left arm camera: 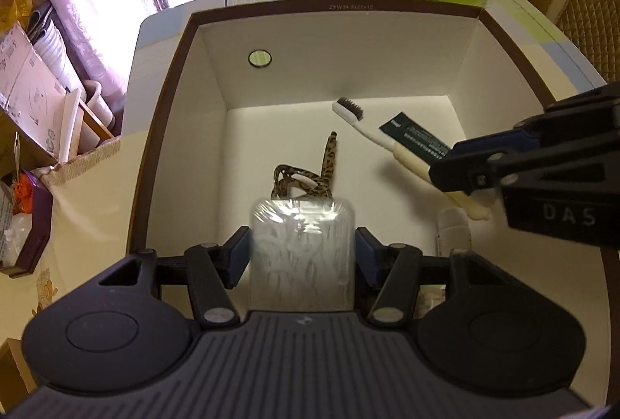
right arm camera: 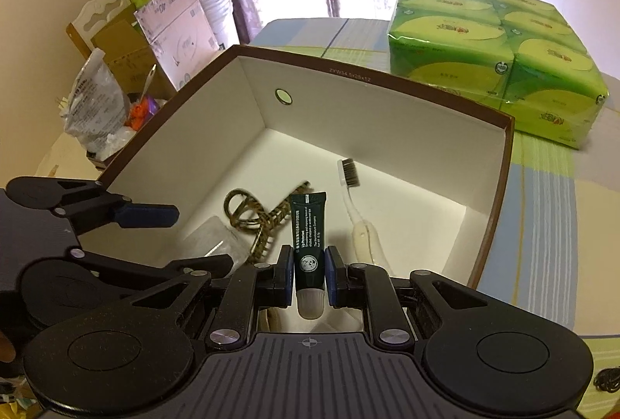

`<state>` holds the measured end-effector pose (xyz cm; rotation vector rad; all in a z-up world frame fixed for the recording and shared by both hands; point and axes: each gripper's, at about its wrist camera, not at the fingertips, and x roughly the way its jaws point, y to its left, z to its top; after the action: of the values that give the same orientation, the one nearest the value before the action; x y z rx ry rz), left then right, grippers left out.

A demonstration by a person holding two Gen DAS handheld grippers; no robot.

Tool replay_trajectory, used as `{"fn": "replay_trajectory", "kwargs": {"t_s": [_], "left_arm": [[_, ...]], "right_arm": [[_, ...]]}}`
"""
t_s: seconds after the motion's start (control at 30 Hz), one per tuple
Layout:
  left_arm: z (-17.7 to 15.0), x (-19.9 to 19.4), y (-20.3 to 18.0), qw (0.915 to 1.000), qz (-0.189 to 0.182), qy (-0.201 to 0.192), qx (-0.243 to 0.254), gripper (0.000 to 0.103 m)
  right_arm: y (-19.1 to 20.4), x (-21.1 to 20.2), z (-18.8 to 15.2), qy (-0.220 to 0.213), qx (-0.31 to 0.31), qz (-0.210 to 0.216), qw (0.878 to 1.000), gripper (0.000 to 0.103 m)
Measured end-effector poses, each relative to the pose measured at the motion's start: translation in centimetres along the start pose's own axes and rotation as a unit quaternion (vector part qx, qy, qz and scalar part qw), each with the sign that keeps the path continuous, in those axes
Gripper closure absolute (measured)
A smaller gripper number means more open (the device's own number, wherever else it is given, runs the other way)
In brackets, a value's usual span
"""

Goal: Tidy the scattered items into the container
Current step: 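Open both grippers to drop the tube and floss box into the box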

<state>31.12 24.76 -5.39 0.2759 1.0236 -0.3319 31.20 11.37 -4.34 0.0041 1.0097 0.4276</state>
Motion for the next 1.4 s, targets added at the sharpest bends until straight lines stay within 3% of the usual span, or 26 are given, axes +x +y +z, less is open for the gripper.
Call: {"fn": "replay_trajectory", "kwargs": {"t_s": [0.17, 0.23, 0.6, 0.67, 0.7, 0.77, 0.8, 0.93, 1.0, 1.03, 1.27, 1.4], "left_arm": [[0.6, -1.0, 0.1, 0.9999, -0.007, -0.013, -0.004, 0.046], [0.8, -1.9, 0.0, 0.9997, 0.0, -0.026, -0.002, 0.04], [1.0, -3.4, 0.8, 0.999, 0.007, -0.043, -0.01, 0.039], [1.0, -3.5, 0.7, 0.9989, 0.011, -0.045, -0.011, 0.039], [1.0, -3.7, 0.8, 0.9988, 0.013, -0.046, -0.012, 0.039], [0.9, -3.9, 1.0, 0.9987, 0.016, -0.047, -0.013, 0.041], [0.9, -4.1, 1.2, 0.9985, 0.018, -0.049, -0.015, 0.038], [0.5, -4.8, 1.5, 0.9981, 0.025, -0.053, -0.02, 0.037], [0.2, -5.1, 1.5, 0.9981, 0.024, -0.053, -0.022, 0.037], [0.1, -5.2, 1.5, 0.9981, 0.023, -0.052, -0.022, 0.037], [-1.0, -6.5, 0.8, 0.9979, 0.023, -0.054, -0.026, 0.026], [-1.9, -7.5, 0.4, 0.9976, 0.024, -0.055, -0.036, 0.015]], "right_arm": [[-0.2, 0.1, 0.1, 0.001, 0.002, 0.002, 1.0, 0.084], [-0.3, 0.2, 0.2, 0.001, 0.003, 0.005, 1.0, 0.084], [0.2, -0.1, 0.3, -0.019, -0.017, 0.014, 1.0, 0.083], [0.3, -0.4, 0.3, -0.028, -0.02, 0.012, 0.999, 0.04], [0.3, -0.8, 0.1, -0.042, -0.02, -0.002, 0.999, 0.037], [0.0, -1.5, 0.1, -0.053, -0.023, 0.011, 0.998, 0.037], [-0.2, -1.9, 0.1, -0.056, -0.017, 0.02, 0.998, 0.037], [-0.1, -3.5, -0.2, -0.066, -0.027, 0.012, 0.997, 0.036], [-0.2, -4.2, -0.4, -0.065, -0.031, 0.008, 0.997, 0.026], [-0.1, -4.6, -0.7, -0.067, -0.033, 0.006, 0.997, 0.014], [0.3, -6.8, -2.8, -0.07, -0.056, 0.004, 0.996, 0.013], [0.6, -8.1, -4.3, -0.073, -0.057, 0.006, 0.996, 0.013]]}}
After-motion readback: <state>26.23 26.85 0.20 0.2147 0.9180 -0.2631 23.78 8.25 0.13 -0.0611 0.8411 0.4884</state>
